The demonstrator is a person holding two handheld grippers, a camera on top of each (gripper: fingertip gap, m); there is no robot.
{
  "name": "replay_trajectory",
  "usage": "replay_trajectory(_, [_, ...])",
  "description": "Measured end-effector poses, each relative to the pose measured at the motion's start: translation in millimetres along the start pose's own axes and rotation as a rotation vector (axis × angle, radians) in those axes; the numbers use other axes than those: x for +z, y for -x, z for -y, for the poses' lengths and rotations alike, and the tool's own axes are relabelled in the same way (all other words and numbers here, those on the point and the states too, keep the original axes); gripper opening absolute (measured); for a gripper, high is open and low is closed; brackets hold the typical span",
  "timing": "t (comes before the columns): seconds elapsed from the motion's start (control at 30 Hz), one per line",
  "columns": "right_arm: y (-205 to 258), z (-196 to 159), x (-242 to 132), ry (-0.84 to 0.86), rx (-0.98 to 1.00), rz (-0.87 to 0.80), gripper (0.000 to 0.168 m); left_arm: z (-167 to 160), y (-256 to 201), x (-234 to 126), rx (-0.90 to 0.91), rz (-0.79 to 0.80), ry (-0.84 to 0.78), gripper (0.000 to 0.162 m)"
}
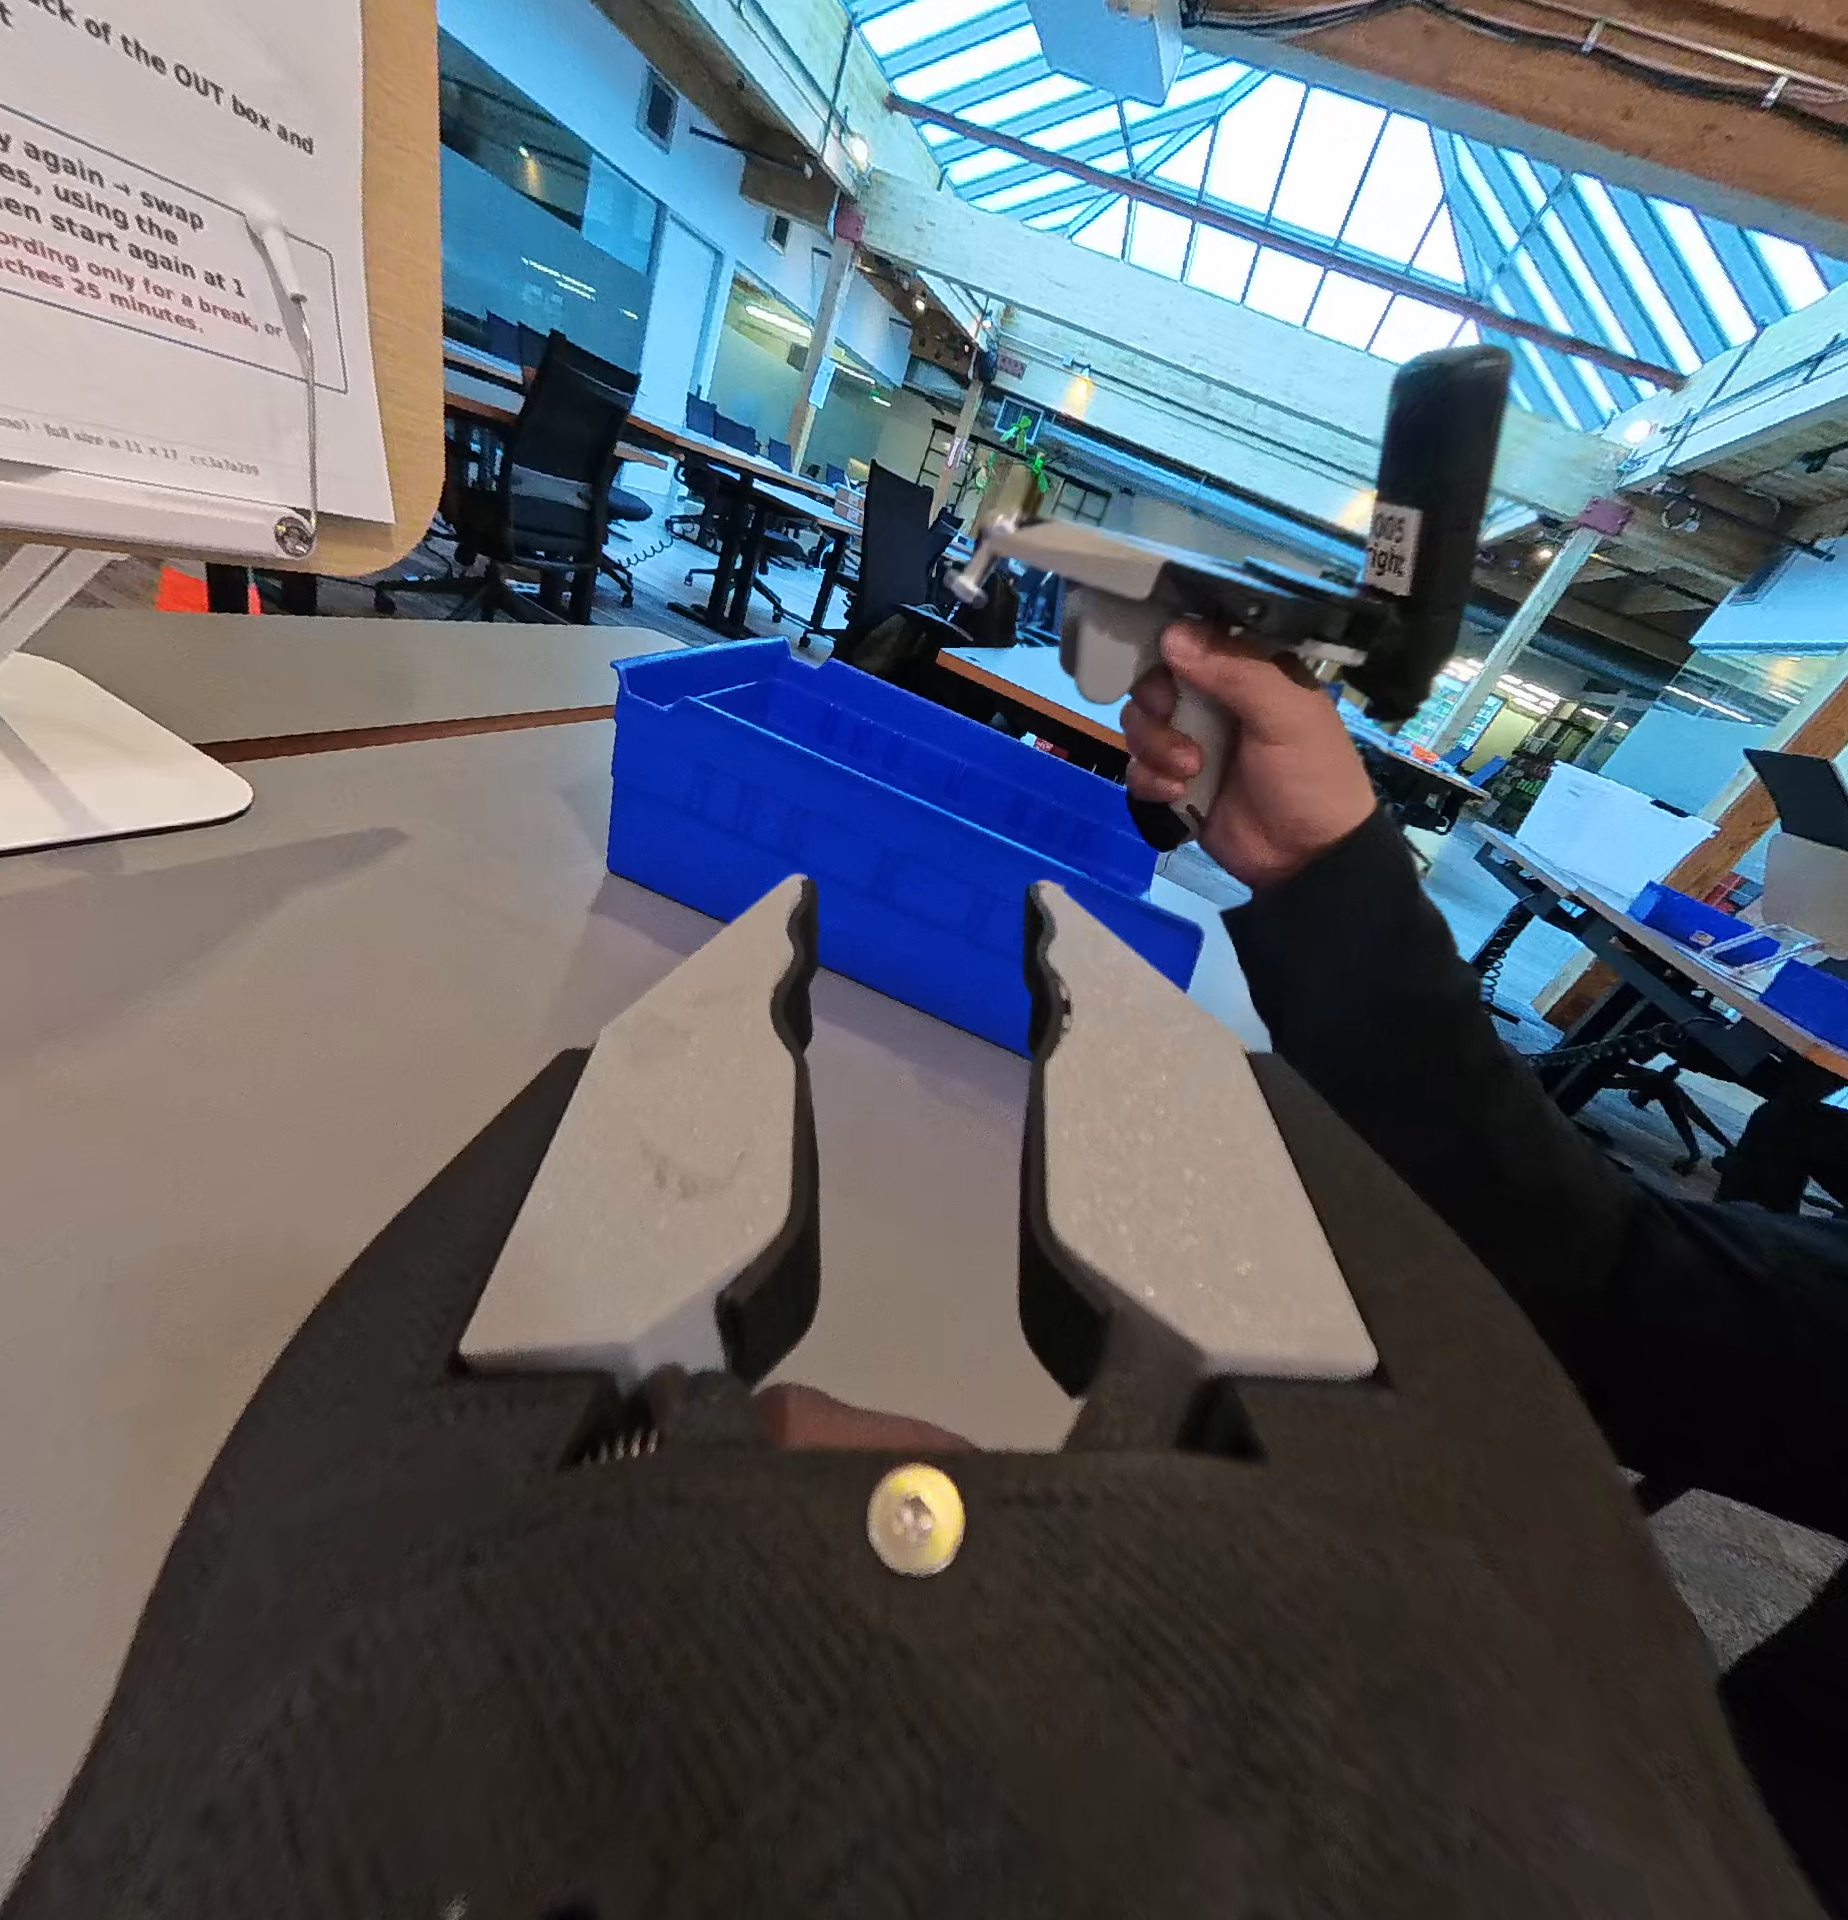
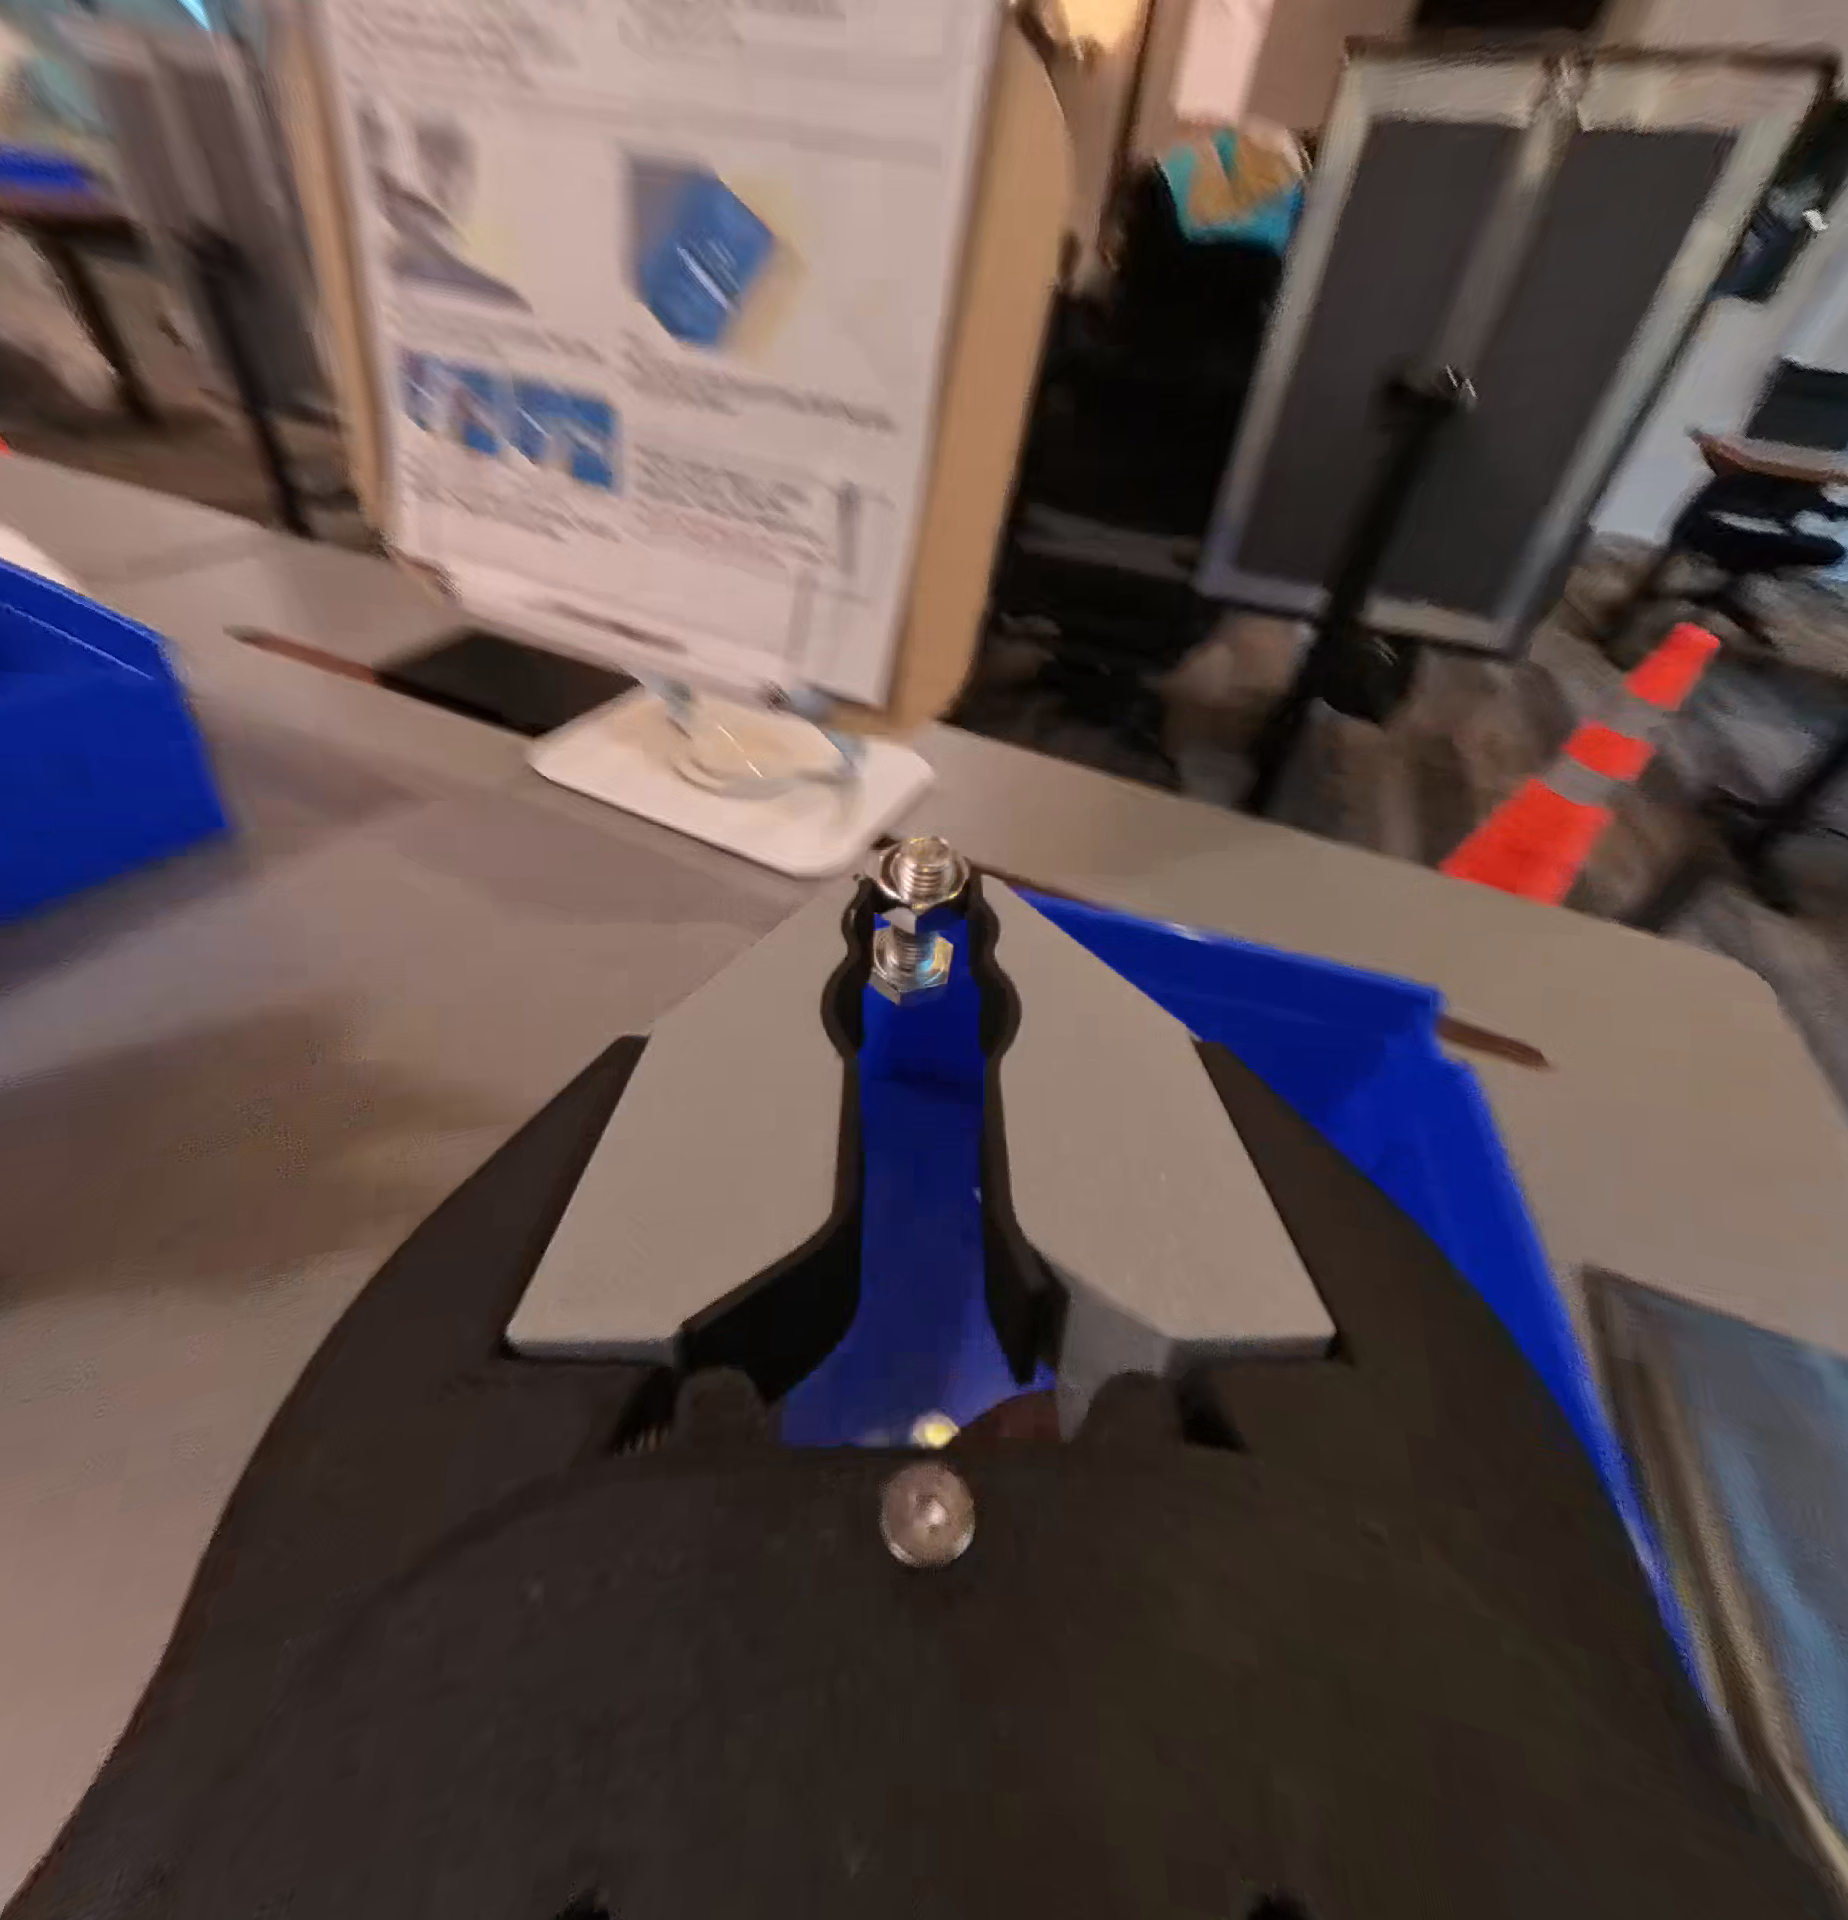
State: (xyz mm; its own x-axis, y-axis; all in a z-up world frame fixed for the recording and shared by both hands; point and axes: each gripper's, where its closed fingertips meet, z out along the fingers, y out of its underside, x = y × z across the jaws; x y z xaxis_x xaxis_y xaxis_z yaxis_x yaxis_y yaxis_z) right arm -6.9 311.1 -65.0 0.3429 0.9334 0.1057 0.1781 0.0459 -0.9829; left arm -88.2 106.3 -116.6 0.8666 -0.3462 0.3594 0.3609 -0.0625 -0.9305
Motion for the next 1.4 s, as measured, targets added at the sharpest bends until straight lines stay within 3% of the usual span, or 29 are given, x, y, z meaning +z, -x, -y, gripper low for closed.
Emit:
replay_trajectory(0.13, [-29.7, -44.4, 4.8, 0.222, -0.018, -0.087, 0.014, -8.8, 2.8, 3.5, 0.005, 0.015, 0.039, 0.035])
replay_trajectory(0.43, [-16.1, -148.0, 8.3, 0.72, -0.021, 0.021, 0.015, -20.4, 4.7, 8.1, 0.013, 0.028, 0.087, 0.034])
replay_trajectory(0.73, [-6.3, -176.5, 5.3, 0.857, -0.04, 0.071, 0.015, -25.9, 5.8, 9.3, 0.017, 0.033, 0.118, 0.034])
replay_trajectory(1.0, [-10.0, -157.8, 9.4, 0.767, -0.016, 0.049, 0.01, -31.4, 10.5, 10.1, 0.0, 0.041, 0.142, 0.034])
replay_trajectory(1.13, [-21.1, -128.9, 12.9, 0.635, -0.015, -0.025, 0.013, -32.8, 7.9, 11.2, 0.009, 0.037, 0.152, 0.034])
replay_trajectory(1.2, [-28.3, -97.0, 15.8, 0.48, -0.017, -0.078, 0.015, -34.0, 5.4, 12.2, 0.024, 0.036, 0.158, 0.034])
replay_trajectory(1.27, [-26.1, -45.9, 14.3, 0.221, -0.021, -0.104, 0.016, -36.9, 4.3, 13.7, 0.037, 0.037, 0.171, 0.034])
replay_trajectory(1.33, [-11.2, 2.7, 1.8, -0.038, -0.024, -0.096, 0.013, -40.9, 4.4, 15.0, 0.046, 0.041, 0.189, 0.034])
replay_trajectory(1.4, [7.3, 31.2, -10.3, -0.184, -0.03, -0.086, 0.014, -44.1, 5.2, 16.0, 0.054, 0.047, 0.202, 0.034])
